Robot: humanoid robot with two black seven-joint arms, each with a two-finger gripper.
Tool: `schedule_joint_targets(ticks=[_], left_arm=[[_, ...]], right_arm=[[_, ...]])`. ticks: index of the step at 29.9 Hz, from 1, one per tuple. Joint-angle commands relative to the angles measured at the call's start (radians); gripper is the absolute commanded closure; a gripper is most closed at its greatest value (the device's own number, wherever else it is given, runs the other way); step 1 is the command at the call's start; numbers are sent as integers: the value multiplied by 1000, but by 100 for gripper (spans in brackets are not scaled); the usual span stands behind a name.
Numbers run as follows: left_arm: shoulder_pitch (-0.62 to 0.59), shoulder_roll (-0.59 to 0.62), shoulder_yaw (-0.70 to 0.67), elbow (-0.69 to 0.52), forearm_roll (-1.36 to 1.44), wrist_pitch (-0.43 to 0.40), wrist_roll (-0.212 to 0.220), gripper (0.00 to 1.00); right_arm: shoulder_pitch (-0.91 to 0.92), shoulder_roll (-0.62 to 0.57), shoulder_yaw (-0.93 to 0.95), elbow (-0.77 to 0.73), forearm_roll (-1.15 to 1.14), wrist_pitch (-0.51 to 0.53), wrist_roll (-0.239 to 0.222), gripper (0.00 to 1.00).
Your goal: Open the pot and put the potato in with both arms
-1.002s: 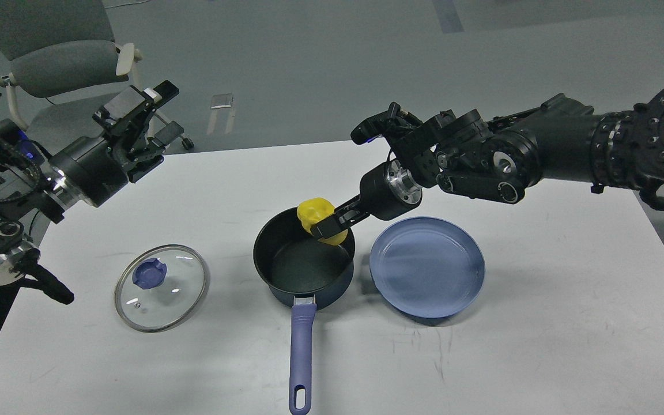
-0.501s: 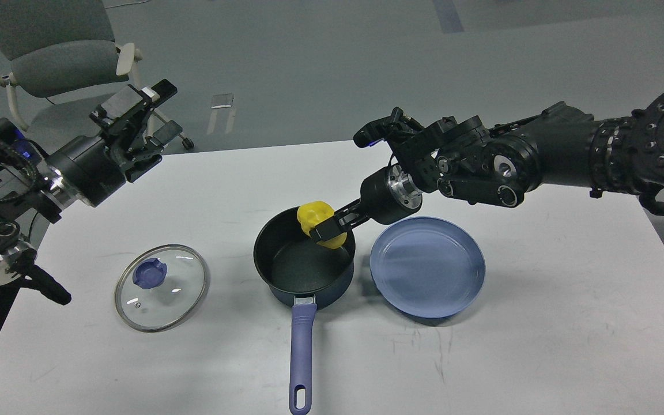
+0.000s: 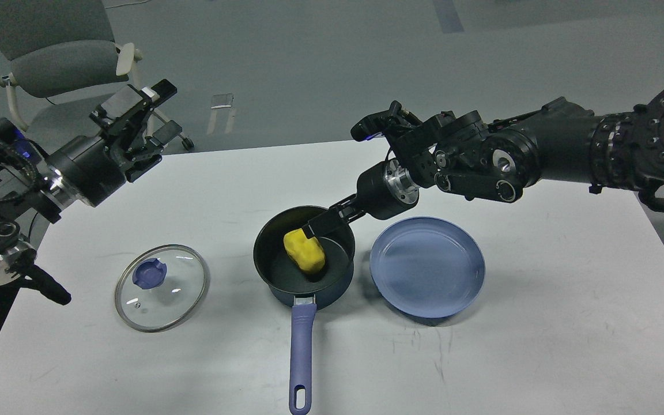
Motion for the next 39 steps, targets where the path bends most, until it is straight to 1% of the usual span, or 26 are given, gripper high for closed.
schedule_joint_targets(ticks=[1,5,6,8,10,13,14,18,20,22,24,26,28,32,34,39], left_arm=[[0,1,0,0,1,-1,0,3],[-2,1,2,0,3,-18,0,3],[-2,3,2,0,3,-24,0,3],[-2,4,0,-1,4,-44,0,3],[-2,4,0,-8,4,-47,0,3],[-3,6,0,-27,7,-49,0,3],[-3,6,0,-32,12,-49,0,3],[-3,4,2,-43,41,-49,0,3],[-2,4,2,-47,63,-51,0,3],[-2,3,2,-54,64,-55,0,3],[-2,1,2,-52,64,-55,0,3],[-2,-4,2,-52,64,-57,0,3],[-2,-8,2,-52,63,-57,0,3],[0,-16,2,-52,57,-55,0,3],[9,-31,0,-46,50,-55,0,3],[31,-48,-6,-34,40,-54,0,3]], right_arm=[[35,0,17,24,10,0,0,10],[59,0,73,76,13,0,0,7],[61,-15,82,87,14,2,0,7],[61,-119,109,114,19,2,0,5],[58,-172,122,124,19,2,0,4],[27,-302,154,148,36,2,0,4],[0,-351,171,159,51,2,0,3],[-72,-462,231,174,85,2,0,3],[-155,-538,292,176,115,2,0,3],[-225,-581,350,173,141,0,0,3],[-275,-607,392,173,170,-1,0,3],[-365,-647,488,173,271,-1,0,3],[-429,-660,562,171,366,-1,0,3],[-523,-667,662,164,494,-1,0,3],[-589,-667,746,162,566,-3,0,3],[-692,-661,875,162,651,2,0,3]])
